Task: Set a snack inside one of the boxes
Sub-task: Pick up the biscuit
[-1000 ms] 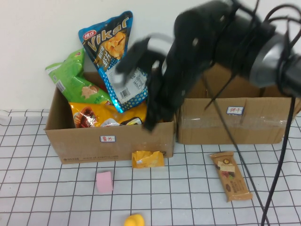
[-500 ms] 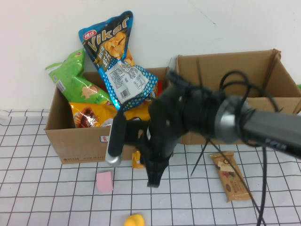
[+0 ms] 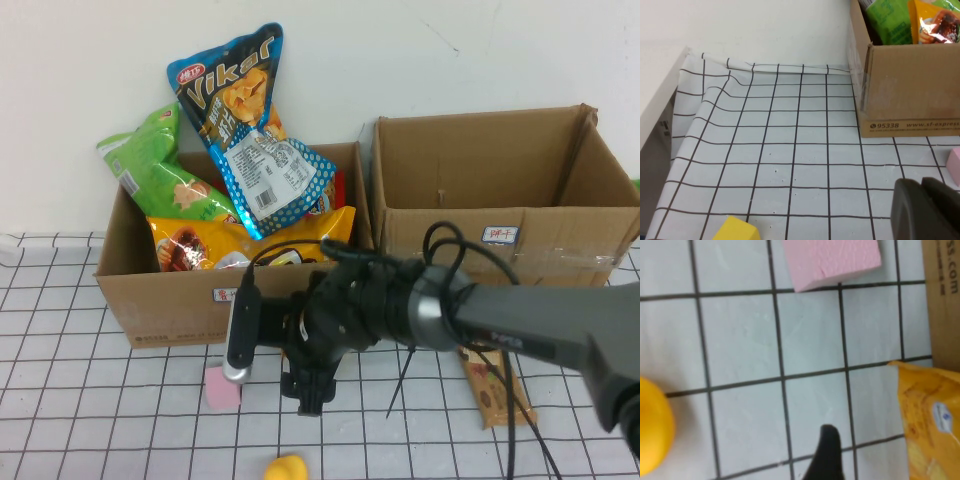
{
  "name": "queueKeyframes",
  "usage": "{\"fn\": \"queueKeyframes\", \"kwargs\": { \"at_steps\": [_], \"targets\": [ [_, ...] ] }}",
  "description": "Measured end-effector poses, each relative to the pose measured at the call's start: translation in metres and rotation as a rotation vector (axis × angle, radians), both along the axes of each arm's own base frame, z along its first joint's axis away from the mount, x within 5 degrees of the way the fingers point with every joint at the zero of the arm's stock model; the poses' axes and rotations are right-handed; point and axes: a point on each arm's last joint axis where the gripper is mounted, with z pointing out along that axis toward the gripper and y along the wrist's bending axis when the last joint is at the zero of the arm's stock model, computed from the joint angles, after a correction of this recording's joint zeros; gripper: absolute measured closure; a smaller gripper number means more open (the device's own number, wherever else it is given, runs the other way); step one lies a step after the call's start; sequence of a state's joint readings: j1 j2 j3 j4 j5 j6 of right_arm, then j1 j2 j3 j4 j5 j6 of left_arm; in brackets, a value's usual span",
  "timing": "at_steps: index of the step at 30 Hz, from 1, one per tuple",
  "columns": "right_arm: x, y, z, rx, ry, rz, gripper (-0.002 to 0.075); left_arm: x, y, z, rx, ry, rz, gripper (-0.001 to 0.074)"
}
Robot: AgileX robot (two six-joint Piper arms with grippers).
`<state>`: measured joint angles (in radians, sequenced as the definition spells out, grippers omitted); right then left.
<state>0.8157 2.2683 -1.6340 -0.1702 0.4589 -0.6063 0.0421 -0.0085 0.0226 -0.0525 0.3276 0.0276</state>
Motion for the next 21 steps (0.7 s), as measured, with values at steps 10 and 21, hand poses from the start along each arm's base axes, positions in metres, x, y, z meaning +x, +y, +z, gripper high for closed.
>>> {"fn": "queueKeyframes", "kwargs": {
  "at_steps": [10,21],
  "targets": [
    [0.011,-0.005,-0.021,-0.062,-0.086,-0.075,0.02,0.0,0.0,0.0,0.0,0.0,0.0,0.0736],
    [0.016,-0.011,-0.022,-0.102,-0.151,-0.133,0.0206,0.0,0.0,0.0,0.0,0.0,0.0,0.0736]
  ]
}}
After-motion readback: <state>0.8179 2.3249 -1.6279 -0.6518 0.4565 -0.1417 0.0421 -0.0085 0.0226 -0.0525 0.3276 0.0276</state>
